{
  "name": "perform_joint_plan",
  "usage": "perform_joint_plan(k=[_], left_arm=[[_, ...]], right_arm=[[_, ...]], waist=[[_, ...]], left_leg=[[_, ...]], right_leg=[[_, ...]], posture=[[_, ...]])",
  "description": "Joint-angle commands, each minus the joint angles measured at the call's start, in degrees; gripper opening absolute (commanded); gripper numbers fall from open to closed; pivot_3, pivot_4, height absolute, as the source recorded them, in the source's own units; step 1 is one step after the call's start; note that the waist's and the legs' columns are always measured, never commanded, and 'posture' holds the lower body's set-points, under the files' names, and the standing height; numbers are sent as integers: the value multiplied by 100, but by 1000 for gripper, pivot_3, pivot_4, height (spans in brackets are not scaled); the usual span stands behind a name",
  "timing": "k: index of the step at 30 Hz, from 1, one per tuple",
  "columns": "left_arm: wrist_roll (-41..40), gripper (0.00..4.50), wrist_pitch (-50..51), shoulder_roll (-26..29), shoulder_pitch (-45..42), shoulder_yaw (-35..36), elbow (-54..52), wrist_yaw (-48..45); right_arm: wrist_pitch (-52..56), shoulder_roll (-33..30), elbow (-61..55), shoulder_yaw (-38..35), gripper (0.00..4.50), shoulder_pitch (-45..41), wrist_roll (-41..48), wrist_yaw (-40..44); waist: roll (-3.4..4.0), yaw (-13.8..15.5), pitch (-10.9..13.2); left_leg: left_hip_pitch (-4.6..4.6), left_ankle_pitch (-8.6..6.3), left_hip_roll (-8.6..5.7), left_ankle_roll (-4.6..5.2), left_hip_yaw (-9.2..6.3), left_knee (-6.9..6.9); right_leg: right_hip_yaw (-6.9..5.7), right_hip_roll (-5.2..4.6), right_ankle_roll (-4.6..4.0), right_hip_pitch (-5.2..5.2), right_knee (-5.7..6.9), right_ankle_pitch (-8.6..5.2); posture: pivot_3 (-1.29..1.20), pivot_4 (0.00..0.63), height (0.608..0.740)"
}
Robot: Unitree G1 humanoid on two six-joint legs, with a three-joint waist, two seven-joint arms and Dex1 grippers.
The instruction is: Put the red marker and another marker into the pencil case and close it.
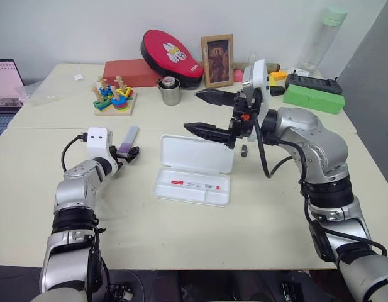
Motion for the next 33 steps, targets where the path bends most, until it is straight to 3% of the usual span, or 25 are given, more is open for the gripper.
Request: perform_joint_plan(k=[1, 11, 14, 18, 21, 25, 29, 33], left_arm=[[24, 3367, -37, 11, -44, -97, 134, -122], [25, 1302, -185, -67, -38, 65, 69, 203], [-108, 1201, -486, -171, -178, 267, -219, 432], [-600, 1201, -965, -273, -340, 317, -1375, -95], [-905, 1201, -888, -90, -469, 76, -2111, -789], [-1081, 1201, -921, 669, -691, -924, -2806, -2956], [-1203, 1201, -910, 1398, -626, -1683, -2976, -4794], [-566, 1201, -1778, 1843, -550, -2433, -2527, -5933]], right_arm=[[0, -22, -267, -180, 4500, -22, 116, -56], [-47, -10, -217, -197, 4500, -38, 101, -8], [43, -80, -264, -354, 4500, -13, 279, 66], [436, -435, -568, -707, 4500, 177, 817, 290], [588, -848, -862, -841, 4500, 453, 1055, 549], [868, -1443, -1223, -1106, 4500, 867, 1362, 711], [892, -1697, -1400, -1170, 4500, 1103, 1305, 561], [916, -1786, -1640, -1272, 4500, 1353, 1307, 321]], waist=[[0, 2, 0], [0, 9, 0], [0, 8, 0], [-6, 71, 2], [-5, 100, 1], [-2, 88, 1], [2, 9, -1], [5, -74, 1]], left_leg=[[0, 0, 0, 0, 0, 1], [0, 0, 0, 0, 0, 2], [0, 0, 0, -1, 0, 2], [-12, 1, 0, -1, -6, 4], [-14, 0, 0, -1, -6, 1], [-7, 0, -1, 0, 3, -1], [-1, 0, 0, 0, 6, -5], [0, -1, 2, 1, 9, -5]], right_leg=[[0, 0, 0, 1, 1, 0], [0, 0, 0, 1, 1, 0], [0, 0, 0, 1, 1, 0], [-8, -1, 0, -1, -5, 0], [-8, -1, 0, 0, -15, 1], [1, -2, 0, 4, -19, 0], [6, 0, 1, 5, -22, 0], [11, 3, 9, 1, -19, -7]], posture=[[0, 150, 740], [0, 150, 740], [0, 150, 740], [0, 150, 740], [0, 150, 740], [0, 150, 740], [0, 150, 740], [0, 150, 740]])
